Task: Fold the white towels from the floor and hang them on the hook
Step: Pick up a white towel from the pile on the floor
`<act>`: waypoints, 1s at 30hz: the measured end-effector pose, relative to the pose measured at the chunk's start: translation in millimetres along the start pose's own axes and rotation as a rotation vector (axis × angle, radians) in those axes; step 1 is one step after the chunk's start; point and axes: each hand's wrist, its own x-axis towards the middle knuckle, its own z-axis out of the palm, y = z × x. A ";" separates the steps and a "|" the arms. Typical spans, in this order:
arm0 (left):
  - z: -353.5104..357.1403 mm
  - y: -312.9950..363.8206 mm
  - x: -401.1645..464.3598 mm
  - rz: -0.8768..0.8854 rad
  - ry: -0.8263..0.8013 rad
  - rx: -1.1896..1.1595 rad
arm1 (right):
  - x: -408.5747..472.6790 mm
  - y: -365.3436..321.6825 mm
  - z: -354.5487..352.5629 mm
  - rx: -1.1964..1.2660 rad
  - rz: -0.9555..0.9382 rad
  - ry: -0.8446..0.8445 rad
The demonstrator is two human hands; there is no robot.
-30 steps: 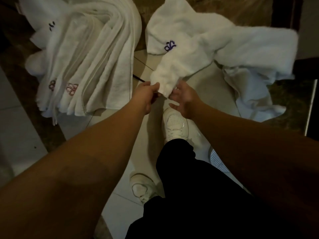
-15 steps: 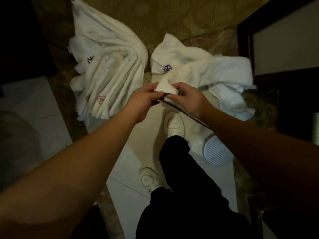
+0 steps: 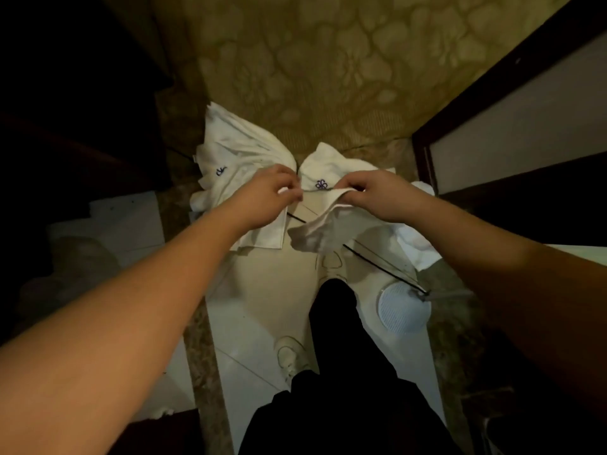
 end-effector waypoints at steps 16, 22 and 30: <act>-80.4 126.4 -217.3 0.117 0.218 -0.337 | -186.0 -202.4 -95.3 -0.161 -0.125 0.099; -132.3 176.7 -321.1 0.157 0.320 -0.571 | -255.7 -239.7 -99.5 -0.260 -0.108 0.093; -153.5 205.6 -465.8 0.167 0.429 -0.672 | -316.3 -261.8 -79.9 -0.281 -0.120 0.286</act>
